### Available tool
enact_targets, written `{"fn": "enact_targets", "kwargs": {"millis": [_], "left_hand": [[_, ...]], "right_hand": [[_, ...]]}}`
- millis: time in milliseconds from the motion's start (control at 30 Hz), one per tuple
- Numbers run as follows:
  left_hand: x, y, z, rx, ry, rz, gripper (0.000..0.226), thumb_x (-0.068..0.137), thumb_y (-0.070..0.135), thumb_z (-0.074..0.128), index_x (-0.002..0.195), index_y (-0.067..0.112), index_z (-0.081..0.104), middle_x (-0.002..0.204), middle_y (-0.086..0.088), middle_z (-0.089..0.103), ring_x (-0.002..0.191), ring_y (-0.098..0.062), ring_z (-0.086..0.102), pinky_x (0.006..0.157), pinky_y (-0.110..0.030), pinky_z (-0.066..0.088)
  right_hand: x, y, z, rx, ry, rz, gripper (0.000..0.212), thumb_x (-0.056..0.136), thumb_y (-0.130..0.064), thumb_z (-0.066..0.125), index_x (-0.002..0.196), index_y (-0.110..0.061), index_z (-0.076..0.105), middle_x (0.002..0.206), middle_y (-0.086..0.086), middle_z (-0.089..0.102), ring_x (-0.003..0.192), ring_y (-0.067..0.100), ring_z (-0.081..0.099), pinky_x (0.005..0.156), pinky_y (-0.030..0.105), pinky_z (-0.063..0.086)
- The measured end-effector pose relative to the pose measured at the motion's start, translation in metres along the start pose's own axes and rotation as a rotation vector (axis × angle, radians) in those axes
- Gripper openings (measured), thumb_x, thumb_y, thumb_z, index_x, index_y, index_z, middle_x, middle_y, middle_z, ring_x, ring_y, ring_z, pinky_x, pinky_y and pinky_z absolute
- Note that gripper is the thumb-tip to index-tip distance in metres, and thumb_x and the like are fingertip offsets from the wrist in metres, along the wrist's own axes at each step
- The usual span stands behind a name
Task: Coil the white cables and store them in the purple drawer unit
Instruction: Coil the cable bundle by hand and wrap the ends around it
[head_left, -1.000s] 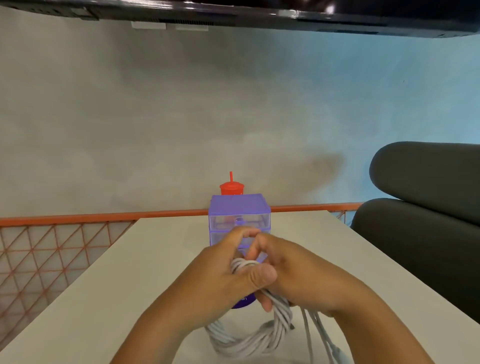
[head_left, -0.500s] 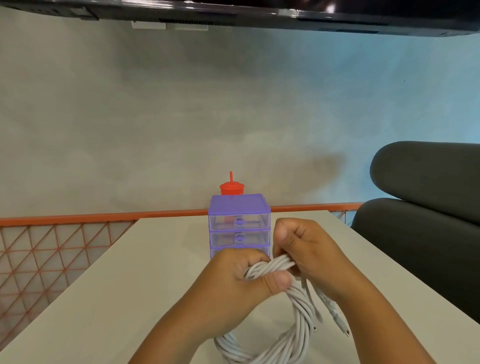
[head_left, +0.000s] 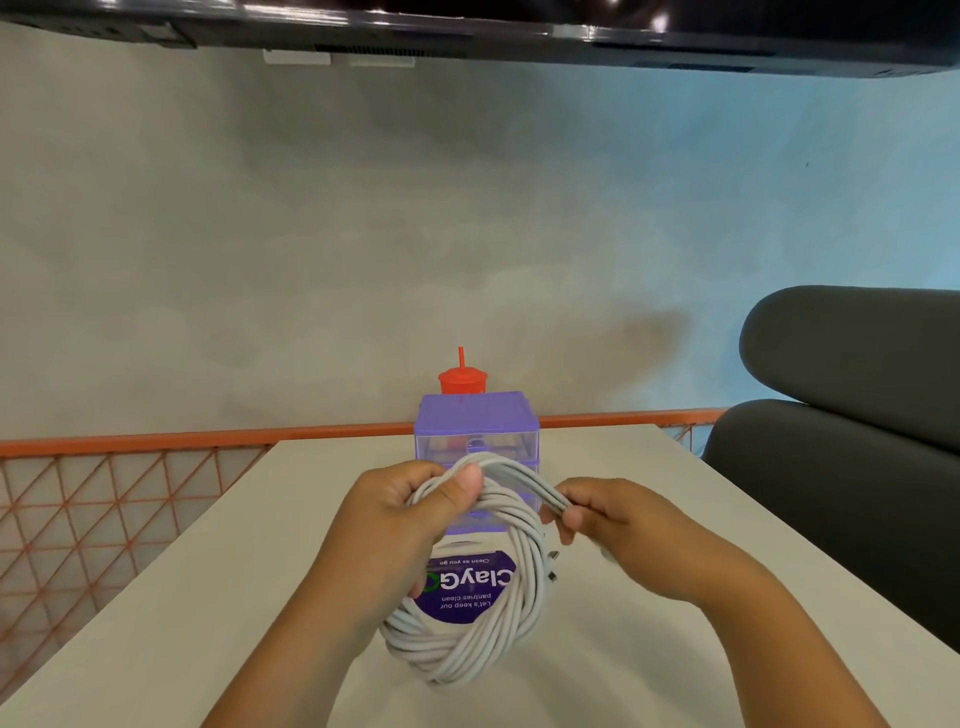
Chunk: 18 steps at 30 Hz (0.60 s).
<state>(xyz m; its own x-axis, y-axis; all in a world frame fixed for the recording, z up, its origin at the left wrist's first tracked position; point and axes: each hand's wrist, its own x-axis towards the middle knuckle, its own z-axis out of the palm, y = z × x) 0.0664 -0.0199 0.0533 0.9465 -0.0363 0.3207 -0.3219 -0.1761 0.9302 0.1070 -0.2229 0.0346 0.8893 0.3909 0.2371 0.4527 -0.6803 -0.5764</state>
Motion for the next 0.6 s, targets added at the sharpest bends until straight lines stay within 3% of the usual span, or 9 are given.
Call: {"fn": "enact_targets", "kwargs": {"millis": [67, 167, 333, 467, 600], "left_hand": [[0.001, -0.002, 0.0, 0.0, 0.013, -0.008, 0.038, 0.086, 0.035, 0.057, 0.05, 0.023, 0.061, 0.036, 0.006, 0.034, 0.03, -0.007, 0.029, 0.035, -0.018, 0.026], [0.001, 0.0, 0.001, -0.02, 0.025, -0.014, 0.037, 0.087, 0.033, 0.057, 0.052, 0.022, 0.06, 0.035, 0.007, 0.036, 0.029, -0.007, 0.03, 0.035, -0.017, 0.026], [-0.001, 0.001, 0.003, -0.042, 0.016, -0.007, 0.037, 0.086, 0.034, 0.057, 0.051, 0.024, 0.063, 0.036, 0.007, 0.035, 0.03, -0.007, 0.029, 0.037, -0.018, 0.027], [-0.002, 0.003, 0.008, -0.04, 0.0, 0.01, 0.04, 0.086, 0.034, 0.056, 0.047, 0.027, 0.062, 0.036, 0.008, 0.036, 0.03, -0.005, 0.031, 0.037, -0.02, 0.028], [-0.003, 0.002, 0.008, -0.013, 0.001, 0.02, 0.036, 0.083, 0.036, 0.057, 0.049, 0.028, 0.062, 0.037, 0.009, 0.037, 0.031, -0.006, 0.033, 0.038, -0.02, 0.03]], "right_hand": [[0.004, -0.007, 0.005, -0.246, 0.059, 0.011, 0.019, 0.099, -0.027, 0.037, 0.096, -0.023, 0.056, 0.095, -0.007, 0.048, 0.09, 0.011, 0.043, 0.082, 0.024, 0.043], [0.008, -0.016, 0.018, -0.457, 0.134, -0.032, 0.015, 0.098, -0.021, 0.039, 0.097, -0.018, 0.054, 0.102, -0.004, 0.041, 0.095, 0.014, 0.038, 0.078, 0.023, 0.042], [0.012, -0.015, 0.023, -0.235, 0.178, 0.021, 0.013, 0.093, -0.014, 0.049, 0.093, -0.009, 0.062, 0.093, 0.003, 0.06, 0.081, 0.017, 0.055, 0.072, 0.026, 0.046], [0.008, -0.013, 0.017, 0.084, -0.003, 0.017, 0.02, 0.086, -0.005, 0.055, 0.095, -0.019, 0.067, 0.093, -0.003, 0.069, 0.086, 0.016, 0.061, 0.08, 0.028, 0.053], [0.007, -0.015, 0.02, 0.064, 0.072, 0.011, 0.027, 0.084, -0.001, 0.057, 0.077, -0.026, 0.067, 0.078, -0.002, 0.068, 0.074, 0.018, 0.06, 0.074, 0.032, 0.053]]}}
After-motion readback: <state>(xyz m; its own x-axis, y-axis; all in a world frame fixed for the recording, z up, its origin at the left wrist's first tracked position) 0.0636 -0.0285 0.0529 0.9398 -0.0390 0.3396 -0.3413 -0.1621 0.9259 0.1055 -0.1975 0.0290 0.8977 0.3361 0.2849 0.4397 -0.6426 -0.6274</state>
